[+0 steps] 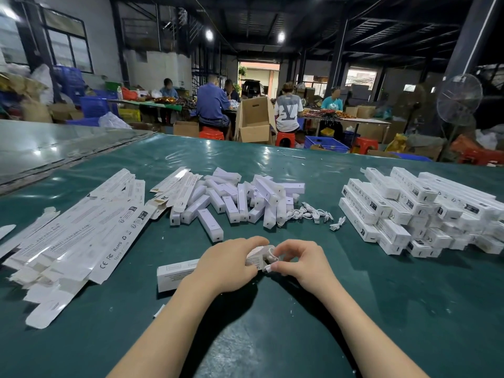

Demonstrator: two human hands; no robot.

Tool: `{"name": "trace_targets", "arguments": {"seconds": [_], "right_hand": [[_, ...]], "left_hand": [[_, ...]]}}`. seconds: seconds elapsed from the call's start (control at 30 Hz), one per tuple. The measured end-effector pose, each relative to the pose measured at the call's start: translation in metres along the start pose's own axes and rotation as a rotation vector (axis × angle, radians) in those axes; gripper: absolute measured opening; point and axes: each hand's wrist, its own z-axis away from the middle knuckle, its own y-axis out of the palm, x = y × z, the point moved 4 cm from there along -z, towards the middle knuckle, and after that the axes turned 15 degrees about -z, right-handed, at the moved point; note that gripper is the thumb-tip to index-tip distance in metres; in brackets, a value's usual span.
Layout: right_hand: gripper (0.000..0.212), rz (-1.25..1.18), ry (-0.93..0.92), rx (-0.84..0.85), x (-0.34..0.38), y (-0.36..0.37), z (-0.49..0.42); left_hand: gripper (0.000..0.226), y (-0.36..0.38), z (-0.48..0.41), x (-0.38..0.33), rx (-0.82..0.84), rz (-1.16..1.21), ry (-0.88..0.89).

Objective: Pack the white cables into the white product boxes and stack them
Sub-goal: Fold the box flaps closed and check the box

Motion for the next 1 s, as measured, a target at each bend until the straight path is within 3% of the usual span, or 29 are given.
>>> {"name": "trace_targets", "arguments": {"seconds": [0.13,0.27,0.5,0.8,1.0], "right_hand": [[0.036,0.001,-0.051,-0.048,0.001,-0.001,0.002],[0.027,-0.237,0.026,-0.115,-0.003,-0.002,0.001],[0.027,-0.225,0.019,-0.213,-0.004,0.008,0.001],[0.032,-0.138,0.021,0.054,0.000,0.010,0.000],[0.028,0.069,-0.043,0.041,0.000,0.012,-0.001]], "left_hand": [[0.054,0.004,0.000,-0.005,-0.006,-0.086,0.023],[0.046,0.004,0.000,-0.006,-0.024,-0.087,0.014],[0.036,0.000,0.000,-0.004,-0.092,-0.016,-0.016],[0.026,-0.001,0.002,0.000,-0.104,0.082,-0.018],[0.028,-0.003,0.003,0.001,-0.113,0.125,-0.049]]}}
